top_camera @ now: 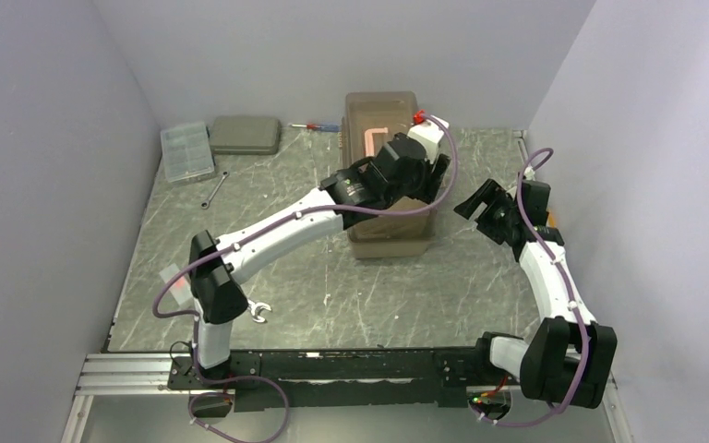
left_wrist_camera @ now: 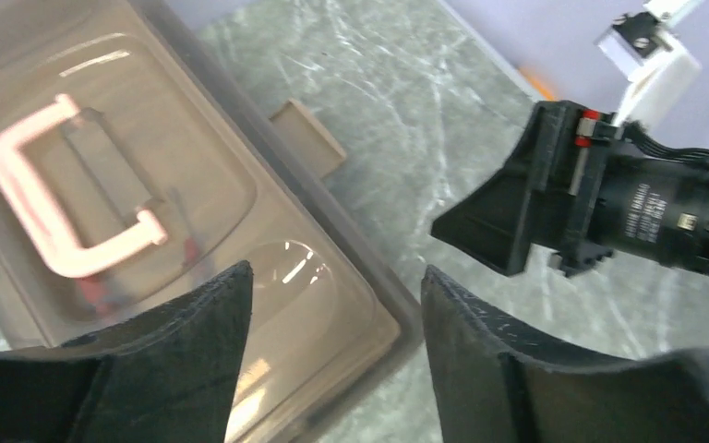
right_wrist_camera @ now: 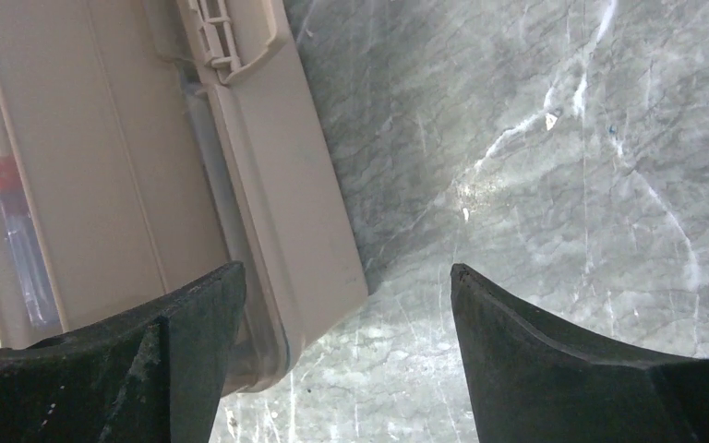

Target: Pack the tool kit

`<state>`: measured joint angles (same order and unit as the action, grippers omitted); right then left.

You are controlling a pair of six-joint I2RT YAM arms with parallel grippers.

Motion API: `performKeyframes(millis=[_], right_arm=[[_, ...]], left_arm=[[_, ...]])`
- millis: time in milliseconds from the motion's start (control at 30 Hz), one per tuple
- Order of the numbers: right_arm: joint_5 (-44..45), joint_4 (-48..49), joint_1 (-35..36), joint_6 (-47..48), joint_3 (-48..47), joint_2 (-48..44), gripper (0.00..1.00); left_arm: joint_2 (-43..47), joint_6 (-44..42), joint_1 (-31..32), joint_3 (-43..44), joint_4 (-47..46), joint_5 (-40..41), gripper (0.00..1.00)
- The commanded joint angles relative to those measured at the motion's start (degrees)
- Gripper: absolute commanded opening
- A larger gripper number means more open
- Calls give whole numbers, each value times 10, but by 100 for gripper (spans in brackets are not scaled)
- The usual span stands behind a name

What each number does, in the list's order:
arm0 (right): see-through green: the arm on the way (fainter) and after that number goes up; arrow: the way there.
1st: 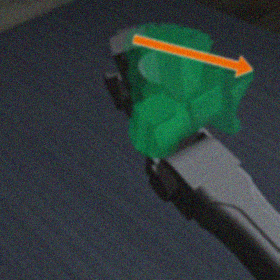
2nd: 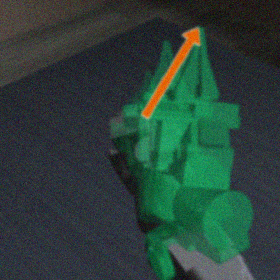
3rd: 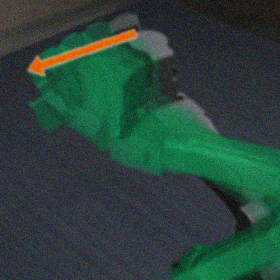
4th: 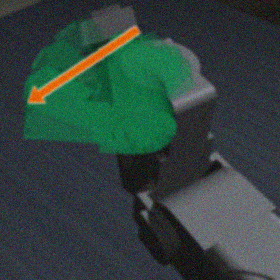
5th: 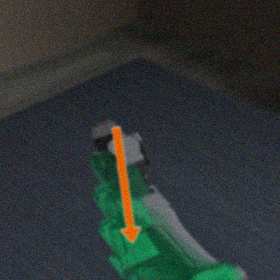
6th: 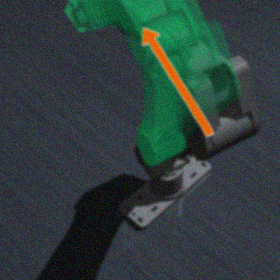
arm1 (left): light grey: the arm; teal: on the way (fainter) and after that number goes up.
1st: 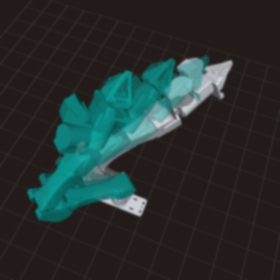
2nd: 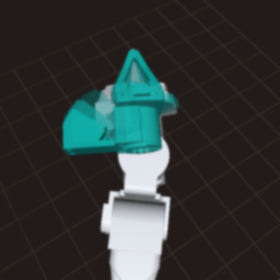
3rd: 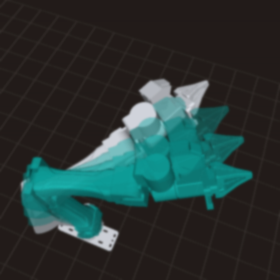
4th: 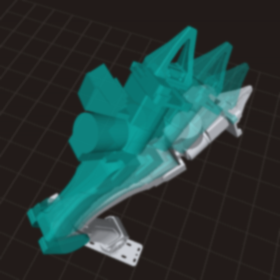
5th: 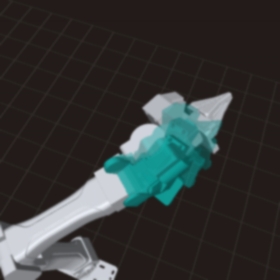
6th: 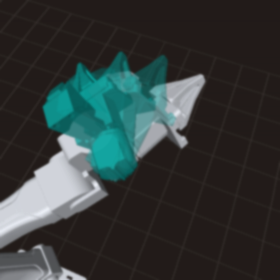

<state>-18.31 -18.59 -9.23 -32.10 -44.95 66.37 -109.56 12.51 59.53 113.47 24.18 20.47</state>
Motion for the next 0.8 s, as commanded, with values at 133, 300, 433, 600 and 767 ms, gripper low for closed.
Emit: performKeyframes(millis=[133, 300, 433, 600, 767], right_arm=[[-2, 3, -5, 21, -33, -8, 83], [-36, 27, -6, 37, -58, 17, 83], [-50, 53, -5, 22, -87, 45, 88], [-104, 105, -2, 8, -142, 90, 93], [-136, 94, 26, 19, -237, 174, 92]], left_arm=[[104, 60, -30, -10, 11, -168, 77], [195, 111, -113, -101, 35, -203, 87], [264, 155, -241, -221, 3, -292, 99], [266, 182, -346, -283, -34, -385, 99], [210, 203, -370, -282, -90, -435, 99]])
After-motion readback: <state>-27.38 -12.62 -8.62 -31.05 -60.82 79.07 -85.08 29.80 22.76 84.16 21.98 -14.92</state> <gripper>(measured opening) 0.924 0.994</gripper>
